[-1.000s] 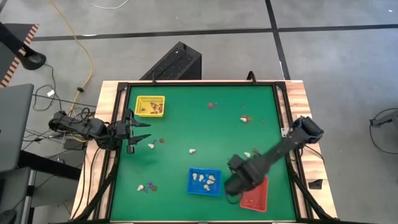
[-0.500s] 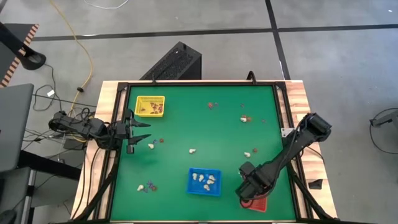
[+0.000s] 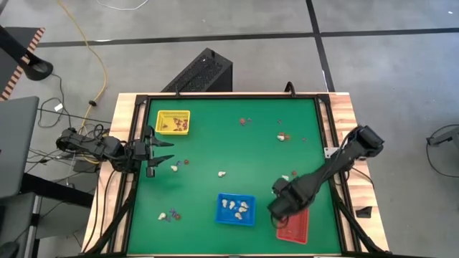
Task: Sort Halloween decoration
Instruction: Put the white skull toy into the blue basket, then put the purple witch hat toy into the yellow basket
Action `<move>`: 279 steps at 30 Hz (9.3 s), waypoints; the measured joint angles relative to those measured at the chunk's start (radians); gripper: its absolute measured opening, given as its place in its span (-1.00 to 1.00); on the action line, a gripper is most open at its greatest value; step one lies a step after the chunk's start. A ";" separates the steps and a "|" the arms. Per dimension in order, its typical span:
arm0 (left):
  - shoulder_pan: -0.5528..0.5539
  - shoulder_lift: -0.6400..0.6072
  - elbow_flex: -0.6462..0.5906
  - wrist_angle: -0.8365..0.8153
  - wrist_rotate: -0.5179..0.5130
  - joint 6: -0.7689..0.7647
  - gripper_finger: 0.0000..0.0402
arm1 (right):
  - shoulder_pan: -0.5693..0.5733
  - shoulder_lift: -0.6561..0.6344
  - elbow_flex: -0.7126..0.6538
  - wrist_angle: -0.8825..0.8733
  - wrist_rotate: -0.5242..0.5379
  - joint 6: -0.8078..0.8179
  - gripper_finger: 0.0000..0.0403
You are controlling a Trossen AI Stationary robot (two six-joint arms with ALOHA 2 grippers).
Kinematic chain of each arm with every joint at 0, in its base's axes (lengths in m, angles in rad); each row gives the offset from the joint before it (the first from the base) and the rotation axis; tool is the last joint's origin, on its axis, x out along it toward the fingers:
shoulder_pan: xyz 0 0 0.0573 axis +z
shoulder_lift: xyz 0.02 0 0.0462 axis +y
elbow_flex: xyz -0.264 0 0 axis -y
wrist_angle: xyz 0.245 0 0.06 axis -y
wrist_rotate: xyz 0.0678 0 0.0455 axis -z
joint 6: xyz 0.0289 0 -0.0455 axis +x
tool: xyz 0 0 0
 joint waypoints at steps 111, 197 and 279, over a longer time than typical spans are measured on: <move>-0.497 1.017 0.342 -0.012 0.264 -0.966 -0.36 | 0.032 -0.136 -0.099 0.813 0.651 -1.114 -0.18; 0.637 0.927 0.584 -0.600 0.017 -0.371 -1.00 | -0.009 -0.096 -0.100 0.781 0.691 -1.061 -0.19; 0.393 1.181 0.351 0.040 0.343 -0.569 -0.45 | -0.048 -0.096 -0.100 0.605 0.681 -0.836 -0.19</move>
